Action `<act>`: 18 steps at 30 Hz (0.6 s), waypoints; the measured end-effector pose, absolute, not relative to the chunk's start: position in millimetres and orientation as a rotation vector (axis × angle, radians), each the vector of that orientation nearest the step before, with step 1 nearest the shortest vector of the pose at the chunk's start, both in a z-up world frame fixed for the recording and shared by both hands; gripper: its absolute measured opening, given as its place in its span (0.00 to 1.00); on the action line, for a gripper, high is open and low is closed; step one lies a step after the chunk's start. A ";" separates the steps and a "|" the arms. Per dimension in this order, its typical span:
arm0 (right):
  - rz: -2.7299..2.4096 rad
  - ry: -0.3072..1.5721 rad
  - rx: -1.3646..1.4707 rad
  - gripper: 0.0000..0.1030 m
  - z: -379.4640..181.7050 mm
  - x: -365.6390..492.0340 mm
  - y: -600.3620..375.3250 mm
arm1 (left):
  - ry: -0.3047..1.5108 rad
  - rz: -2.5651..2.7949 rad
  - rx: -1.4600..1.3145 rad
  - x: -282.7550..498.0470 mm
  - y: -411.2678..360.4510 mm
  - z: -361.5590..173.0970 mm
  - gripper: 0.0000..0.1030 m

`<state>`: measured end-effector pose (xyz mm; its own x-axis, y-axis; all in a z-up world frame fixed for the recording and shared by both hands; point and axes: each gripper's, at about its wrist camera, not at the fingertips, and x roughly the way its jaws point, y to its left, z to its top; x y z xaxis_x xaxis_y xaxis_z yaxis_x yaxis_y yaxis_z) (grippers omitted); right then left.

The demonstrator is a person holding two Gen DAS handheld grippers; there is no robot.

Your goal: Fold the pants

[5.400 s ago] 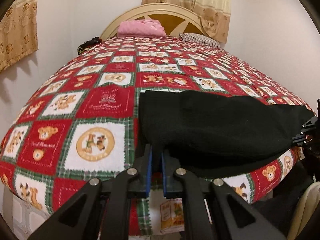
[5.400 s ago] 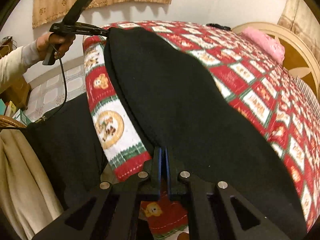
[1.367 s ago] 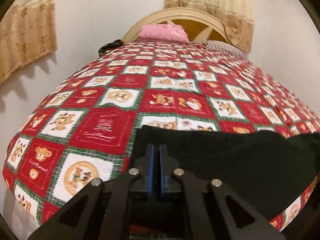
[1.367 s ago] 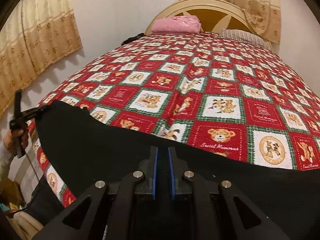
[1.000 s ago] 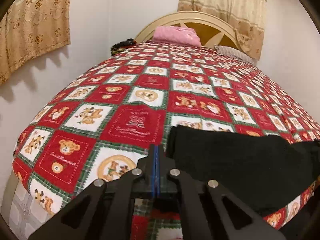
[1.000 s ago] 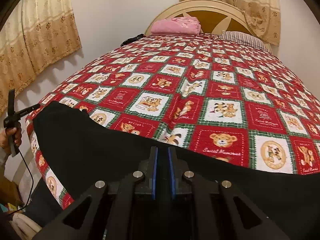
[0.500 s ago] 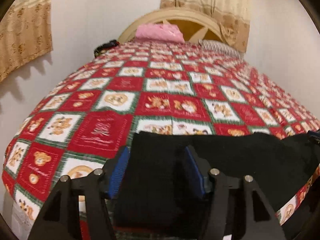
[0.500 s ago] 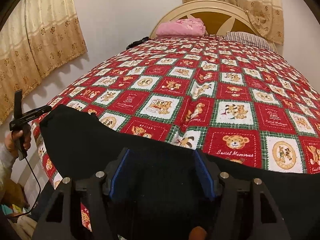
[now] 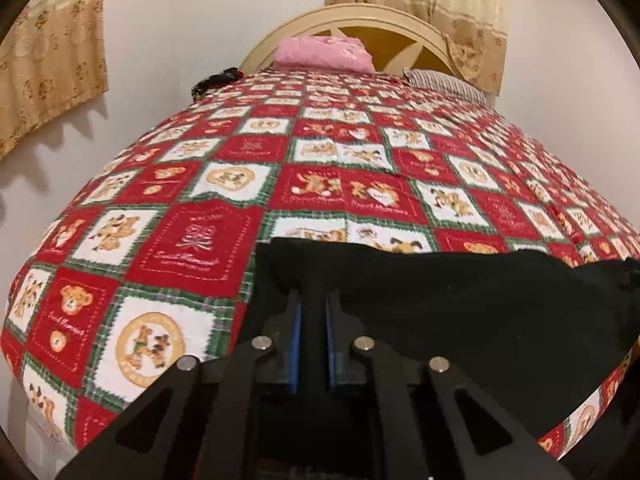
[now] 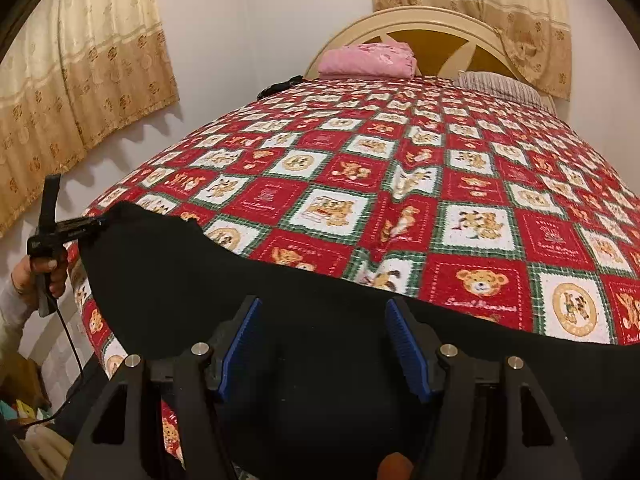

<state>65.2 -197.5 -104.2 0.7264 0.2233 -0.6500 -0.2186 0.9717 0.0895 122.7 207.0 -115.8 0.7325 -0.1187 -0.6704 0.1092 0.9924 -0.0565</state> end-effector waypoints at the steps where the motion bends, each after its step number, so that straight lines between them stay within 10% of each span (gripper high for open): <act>1: 0.254 0.712 -0.005 0.63 -103.0 63.6 -192.7 | 0.734 -0.118 -0.020 123.1 211.3 -114.1 0.11; 18: 0.594 0.765 -0.131 0.63 -123.8 39.9 -84.5 | 0.728 -0.080 0.123 106.4 208.1 -122.7 0.53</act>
<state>39.9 -84.5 -123.8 0.5671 0.4579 -0.6847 -0.5502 0.8291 0.0988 106.4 208.1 -122.7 0.7437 -0.0298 -0.6679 0.1157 0.9897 0.0846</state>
